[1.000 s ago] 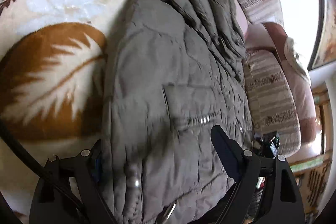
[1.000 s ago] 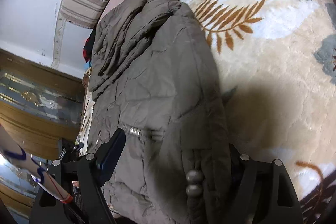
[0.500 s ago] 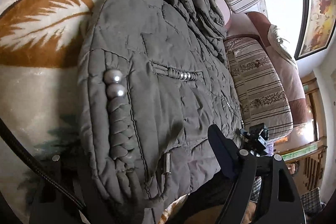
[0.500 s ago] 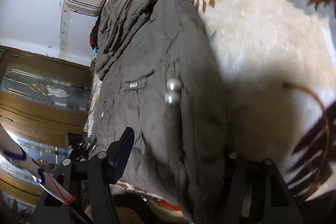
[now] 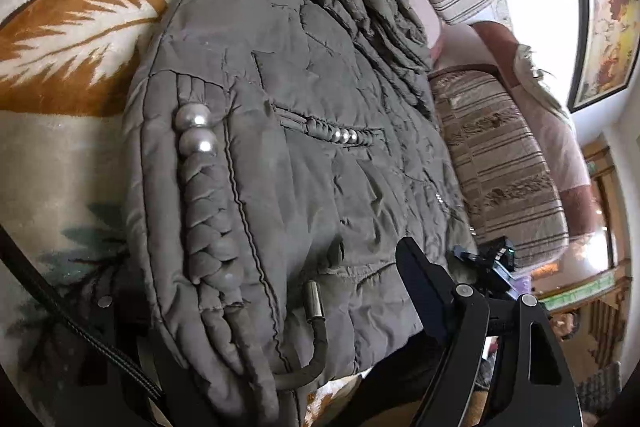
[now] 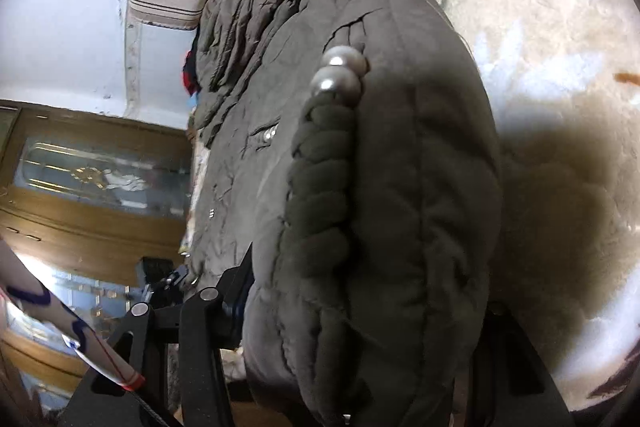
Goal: Fold large clothes
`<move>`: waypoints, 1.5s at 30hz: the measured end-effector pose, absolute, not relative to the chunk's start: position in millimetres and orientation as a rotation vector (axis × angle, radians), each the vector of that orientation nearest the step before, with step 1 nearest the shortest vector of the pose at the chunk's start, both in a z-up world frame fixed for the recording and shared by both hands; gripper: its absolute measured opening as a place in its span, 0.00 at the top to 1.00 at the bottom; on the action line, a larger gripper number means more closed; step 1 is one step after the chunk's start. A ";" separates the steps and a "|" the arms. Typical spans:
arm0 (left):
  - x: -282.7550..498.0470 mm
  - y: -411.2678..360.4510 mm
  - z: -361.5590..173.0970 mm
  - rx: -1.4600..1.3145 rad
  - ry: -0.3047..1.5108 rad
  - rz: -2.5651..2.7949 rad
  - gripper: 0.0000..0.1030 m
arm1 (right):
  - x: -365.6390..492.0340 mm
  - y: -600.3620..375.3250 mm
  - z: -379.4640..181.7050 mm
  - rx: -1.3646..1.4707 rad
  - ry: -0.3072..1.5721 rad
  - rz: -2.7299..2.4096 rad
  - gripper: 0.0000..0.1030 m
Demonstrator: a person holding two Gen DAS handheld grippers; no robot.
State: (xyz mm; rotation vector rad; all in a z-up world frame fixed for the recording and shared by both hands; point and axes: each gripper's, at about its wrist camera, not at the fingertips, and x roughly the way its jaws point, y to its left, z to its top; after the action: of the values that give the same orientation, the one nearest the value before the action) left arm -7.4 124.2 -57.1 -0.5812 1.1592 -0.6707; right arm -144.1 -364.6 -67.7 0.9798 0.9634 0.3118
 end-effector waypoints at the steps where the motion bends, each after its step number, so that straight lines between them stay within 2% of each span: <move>1: -8.7 122.8 -55.9 -0.568 1.158 -0.656 0.23 | -143.9 -361.0 -65.9 0.971 0.959 0.293 0.40; 5: -15.3 108.2 -48.2 -0.476 1.144 -0.542 0.23 | -140.6 -340.6 -52.3 0.866 0.967 0.197 0.40; 6: -16.3 104.5 -46.4 -0.443 1.142 -0.515 0.33 | -139.7 -336.7 -49.2 0.835 0.974 0.180 0.42; 7: -17.7 96.3 -42.2 -0.357 1.145 -0.455 0.43 | -137.5 -329.9 -43.5 0.777 0.985 0.147 0.53; 8: -17.6 91.5 -39.6 -0.286 1.152 -0.404 0.64 | -140.0 -329.0 -36.6 0.736 0.992 0.130 0.60; 9: -17.0 88.4 -37.1 -0.247 1.159 -0.385 0.70 | -138.7 -325.6 -29.4 0.699 0.996 0.118 0.67; 11: -17.8 87.5 -25.2 -0.239 1.136 -0.388 0.75 | -140.1 -329.4 -20.4 0.690 0.981 0.124 0.72; 17: -35.5 93.2 26.9 -0.221 1.016 -0.407 0.82 | -158.1 -340.7 26.9 0.706 0.862 0.194 0.78; 21: -52.8 104.5 45.8 -0.235 0.981 -0.442 0.83 | -174.9 -342.3 45.0 0.707 0.828 0.231 0.80; 30: -81.1 120.8 29.9 -0.264 1.033 -0.435 0.83 | -231.8 -331.5 41.9 0.647 0.880 0.287 0.80; 34: -73.9 119.6 35.9 -0.254 1.018 -0.422 0.83 | -220.7 -333.5 37.3 0.664 0.893 0.277 0.80; 45: -16.2 87.7 92.2 -0.174 0.865 -0.420 0.83 | -161.1 -323.7 106.1 0.580 0.768 0.310 0.80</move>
State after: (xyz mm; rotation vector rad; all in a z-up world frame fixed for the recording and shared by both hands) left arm -16.2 87.7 92.2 -0.1738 0.8650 -0.4201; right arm -161.1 -323.7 106.1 0.5796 0.7681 0.3101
